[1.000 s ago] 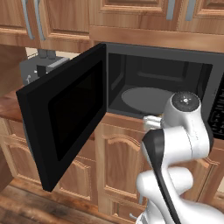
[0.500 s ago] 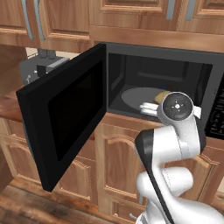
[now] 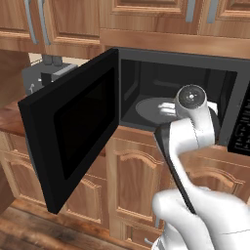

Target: Place the sponge inside the microwave to prepare for sanitizing.

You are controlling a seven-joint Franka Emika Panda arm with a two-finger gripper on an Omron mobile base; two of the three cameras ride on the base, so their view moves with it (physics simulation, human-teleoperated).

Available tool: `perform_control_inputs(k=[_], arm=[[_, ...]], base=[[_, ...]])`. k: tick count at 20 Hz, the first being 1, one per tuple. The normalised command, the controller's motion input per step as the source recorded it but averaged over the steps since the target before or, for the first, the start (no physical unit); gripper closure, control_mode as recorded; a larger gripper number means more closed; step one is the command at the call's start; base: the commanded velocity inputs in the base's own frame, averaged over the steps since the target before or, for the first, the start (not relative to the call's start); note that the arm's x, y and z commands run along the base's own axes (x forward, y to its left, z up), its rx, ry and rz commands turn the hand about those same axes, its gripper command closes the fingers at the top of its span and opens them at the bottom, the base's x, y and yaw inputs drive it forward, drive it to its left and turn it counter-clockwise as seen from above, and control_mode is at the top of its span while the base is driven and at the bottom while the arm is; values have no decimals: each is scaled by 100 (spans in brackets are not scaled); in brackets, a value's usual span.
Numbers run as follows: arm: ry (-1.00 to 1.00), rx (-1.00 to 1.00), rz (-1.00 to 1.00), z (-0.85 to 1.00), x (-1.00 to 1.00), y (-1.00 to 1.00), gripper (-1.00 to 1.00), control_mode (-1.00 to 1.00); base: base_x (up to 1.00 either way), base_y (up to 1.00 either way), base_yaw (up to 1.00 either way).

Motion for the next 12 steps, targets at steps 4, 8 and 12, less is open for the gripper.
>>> perform_control_inputs(k=[4, 8, 12], arm=[[10, 0, 0, -21, 64, -40, 100, -100], [16, 0, 0, -53, 56, -18, 100, -100], [11, 0, 0, -29, 56, -12, 100, -100]], base=[[0, 0, 0], [0, 0, 0], [0, 0, 0]])
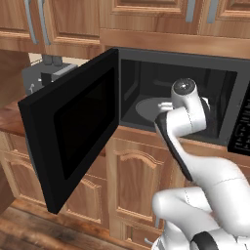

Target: Place the sponge inside the microwave to prepare for sanitizing.

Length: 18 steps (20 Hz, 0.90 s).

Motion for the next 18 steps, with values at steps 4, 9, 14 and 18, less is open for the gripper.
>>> perform_control_inputs(k=[4, 9, 14, 18], arm=[[11, 0, 0, -27, 63, -16, 100, -100], [11, 0, 0, -30, 61, -18, 100, -100], [2, 0, 0, -56, 46, -9, 100, -100], [-1, 0, 2, -11, 41, -13, 100, -100]], base=[[0, 0, 0], [0, 0, 0], [0, 0, 0], [0, 0, 0]])
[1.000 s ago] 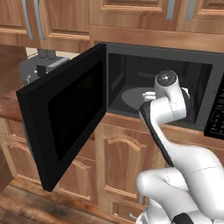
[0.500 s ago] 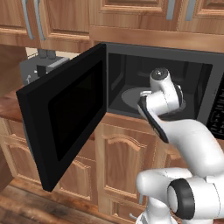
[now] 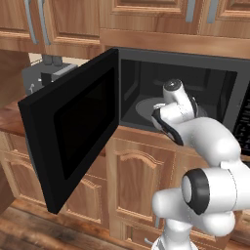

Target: Place the sponge inside the microwave to prepare for sanitizing.

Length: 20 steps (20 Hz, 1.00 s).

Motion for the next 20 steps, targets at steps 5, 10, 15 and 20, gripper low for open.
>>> perform_control_inputs(k=[5, 10, 15, 20], arm=[[0, 3, 1, -24, 34, 0, 100, -100], [0, 2, 1, -12, 33, 0, 100, -100], [0, 0, 0, 0, 20, 0, -100, -100], [0, 0, 0, 0, 1, -5, -100, -100]], base=[[0, 0, 0], [0, 0, 0], [0, 0, 0], [0, 0, 0]])
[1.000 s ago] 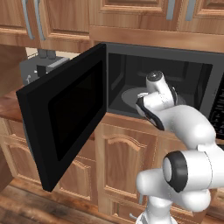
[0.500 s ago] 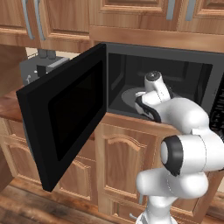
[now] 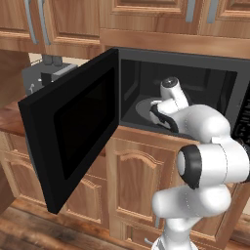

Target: Place the sponge inside the microwave to prepare for sanitizing.

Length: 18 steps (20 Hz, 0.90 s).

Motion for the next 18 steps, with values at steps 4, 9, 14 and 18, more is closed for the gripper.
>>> perform_control_inputs(k=[4, 9, 14, 18], arm=[[-3, 0, 0, 0, 0, 0, -100, -100], [-8, 0, 0, 0, -1, 0, -100, -100], [-17, -1, 0, 0, -25, 5, -100, -100], [-10, -2, 0, 11, -53, 0, -100, -100]], base=[[0, 0, 0], [0, 0, 0], [0, 0, 0], [0, 0, 0]])
